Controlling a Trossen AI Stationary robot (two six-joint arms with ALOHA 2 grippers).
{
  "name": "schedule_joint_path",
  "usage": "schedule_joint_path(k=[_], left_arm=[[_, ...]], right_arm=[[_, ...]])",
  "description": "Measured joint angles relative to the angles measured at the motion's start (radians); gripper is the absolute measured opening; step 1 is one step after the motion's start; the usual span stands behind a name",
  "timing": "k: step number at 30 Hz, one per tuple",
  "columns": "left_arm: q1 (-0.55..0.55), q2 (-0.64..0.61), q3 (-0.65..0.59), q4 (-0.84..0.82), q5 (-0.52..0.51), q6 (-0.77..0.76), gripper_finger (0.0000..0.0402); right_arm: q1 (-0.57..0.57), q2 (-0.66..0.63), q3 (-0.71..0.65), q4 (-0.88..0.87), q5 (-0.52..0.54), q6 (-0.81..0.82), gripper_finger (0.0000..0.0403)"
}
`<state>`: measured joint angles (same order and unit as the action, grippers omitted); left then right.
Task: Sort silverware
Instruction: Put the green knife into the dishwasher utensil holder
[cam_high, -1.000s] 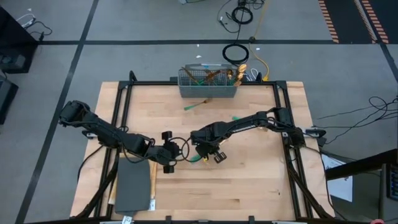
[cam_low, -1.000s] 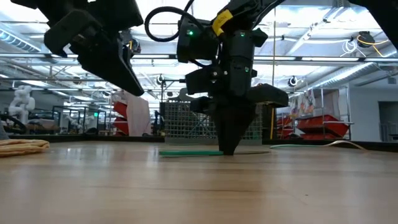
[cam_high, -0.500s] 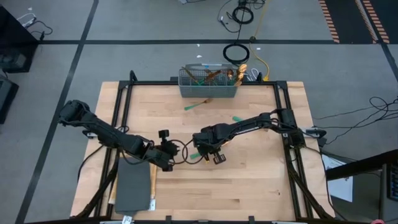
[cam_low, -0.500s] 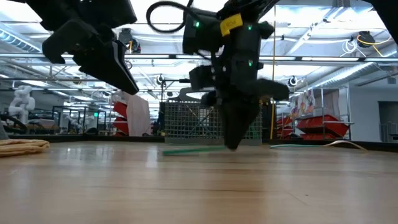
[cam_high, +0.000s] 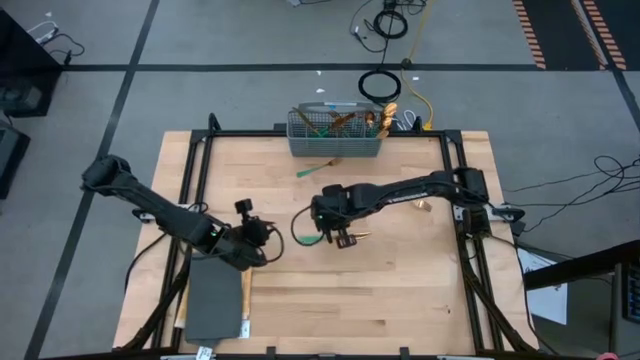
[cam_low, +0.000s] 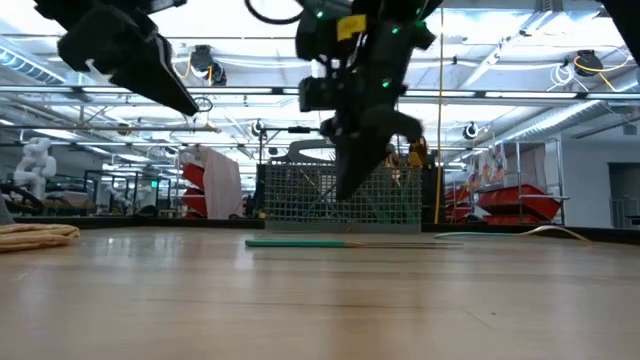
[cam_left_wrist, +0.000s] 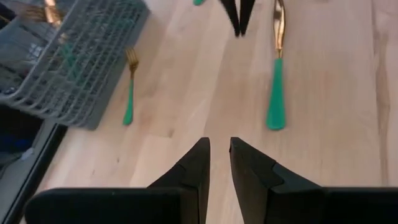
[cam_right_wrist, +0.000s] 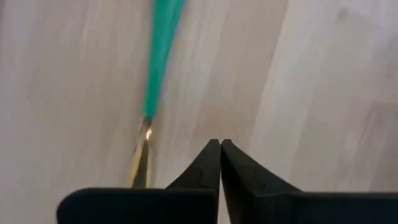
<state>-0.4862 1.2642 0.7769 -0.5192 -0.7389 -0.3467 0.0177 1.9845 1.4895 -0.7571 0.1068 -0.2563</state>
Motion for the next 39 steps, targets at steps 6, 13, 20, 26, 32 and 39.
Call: schedule_joint_path(k=[6, 13, 20, 26, 32, 39], left_arm=[[-0.044, -0.028, 0.000, -0.050, -0.042, -0.062, 0.0070], [-0.073, -0.028, 0.000, -0.067, -0.051, -0.067, 0.0070], [-0.073, -0.027, 0.000, -0.067, -0.052, -0.068, 0.0070], [-0.073, -0.027, -0.013, -0.065, -0.057, -0.067, 0.0070], [-0.073, -0.027, -0.078, -0.068, -0.057, -0.119, 0.0070], [-0.073, -0.027, -0.113, -0.064, -0.057, -0.172, 0.0070]], right_arm=[[-0.026, 0.078, 0.003, 0.142, -0.174, 0.004, 0.0079], [-0.004, 0.117, 0.002, 0.103, -0.185, 0.120, 0.0192], [0.033, 0.128, 0.003, 0.101, -0.136, 0.202, 0.0220], [0.043, 0.199, 0.011, 0.097, -0.045, 0.189, 0.0199], [0.035, 0.219, 0.016, 0.048, -0.098, 0.219, 0.0155], [0.038, 0.217, 0.016, 0.010, -0.116, 0.226, 0.0021]])
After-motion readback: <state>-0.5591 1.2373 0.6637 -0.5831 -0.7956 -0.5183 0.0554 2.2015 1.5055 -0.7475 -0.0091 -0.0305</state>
